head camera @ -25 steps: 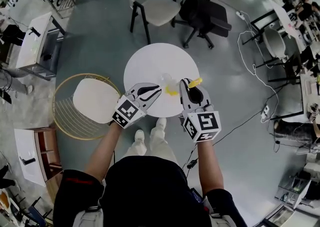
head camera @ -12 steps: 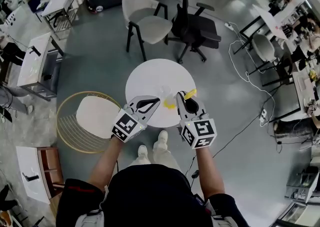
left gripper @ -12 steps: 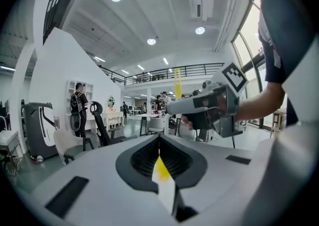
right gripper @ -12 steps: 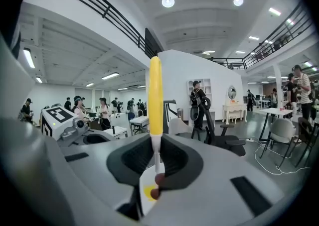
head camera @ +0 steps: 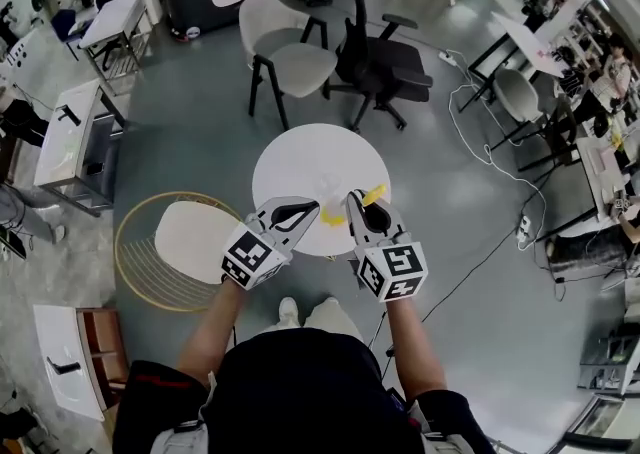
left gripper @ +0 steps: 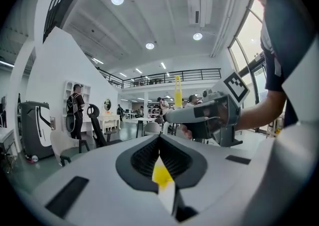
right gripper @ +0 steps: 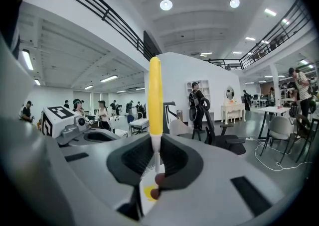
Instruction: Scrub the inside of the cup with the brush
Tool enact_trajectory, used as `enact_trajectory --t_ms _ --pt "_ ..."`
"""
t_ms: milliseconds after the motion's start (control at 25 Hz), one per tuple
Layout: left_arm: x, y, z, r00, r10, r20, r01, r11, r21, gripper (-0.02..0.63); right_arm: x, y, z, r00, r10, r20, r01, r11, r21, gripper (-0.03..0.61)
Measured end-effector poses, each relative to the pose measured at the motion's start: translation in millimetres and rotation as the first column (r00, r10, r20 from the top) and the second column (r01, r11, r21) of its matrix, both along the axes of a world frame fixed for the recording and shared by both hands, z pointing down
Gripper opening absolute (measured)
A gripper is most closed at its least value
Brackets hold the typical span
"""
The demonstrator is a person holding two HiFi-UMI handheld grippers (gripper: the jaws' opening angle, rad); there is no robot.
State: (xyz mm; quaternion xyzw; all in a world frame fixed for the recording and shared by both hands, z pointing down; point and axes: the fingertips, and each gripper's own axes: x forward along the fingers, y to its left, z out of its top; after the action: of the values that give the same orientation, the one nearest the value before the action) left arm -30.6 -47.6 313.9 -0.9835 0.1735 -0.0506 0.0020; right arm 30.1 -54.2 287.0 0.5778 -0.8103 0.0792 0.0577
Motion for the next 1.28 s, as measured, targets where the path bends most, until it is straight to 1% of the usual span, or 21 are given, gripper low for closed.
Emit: enact_trajectory --t_ms 80,280,440,680,880,1080,1280 --pt "-2 1 -6 1.000 0.001 -0.009 -0.001 1.000 0.008 0.017 -2 2 -5 1.000 0.002 0.006 -0.003 1.000 0.010 0.049" --pt "2 8 -12 1.000 -0.003 0.007 0.003 0.999 0.034 0.017 1 10 -8 1.000 0.003 0.021 -0.004 1.000 0.025 0.049" --pt "5 19 -18 1.000 -0.014 0.000 0.014 0.999 0.045 0.017 4 24 -11 0.999 0.002 0.034 -0.004 0.999 0.033 0.050" --pt "30 41 -27 1.000 -0.025 0.001 0.025 0.998 0.065 0.017 29 49 -18 0.999 -0.005 0.037 0.003 0.999 0.039 0.051" --pt "44 64 -30 0.998 -0.063 -0.005 0.063 0.995 0.076 0.017 46 75 -22 1.000 -0.020 0.024 0.019 0.999 0.046 0.049" --pt "54 89 -19 0.995 -0.094 0.027 0.091 0.993 0.079 0.017 60 98 -18 0.999 -0.034 0.026 0.033 0.999 0.039 0.049" --pt "59 113 -26 0.992 -0.129 0.015 0.127 0.988 0.089 0.017 64 121 -20 0.998 -0.061 0.029 0.060 0.997 0.045 0.049"
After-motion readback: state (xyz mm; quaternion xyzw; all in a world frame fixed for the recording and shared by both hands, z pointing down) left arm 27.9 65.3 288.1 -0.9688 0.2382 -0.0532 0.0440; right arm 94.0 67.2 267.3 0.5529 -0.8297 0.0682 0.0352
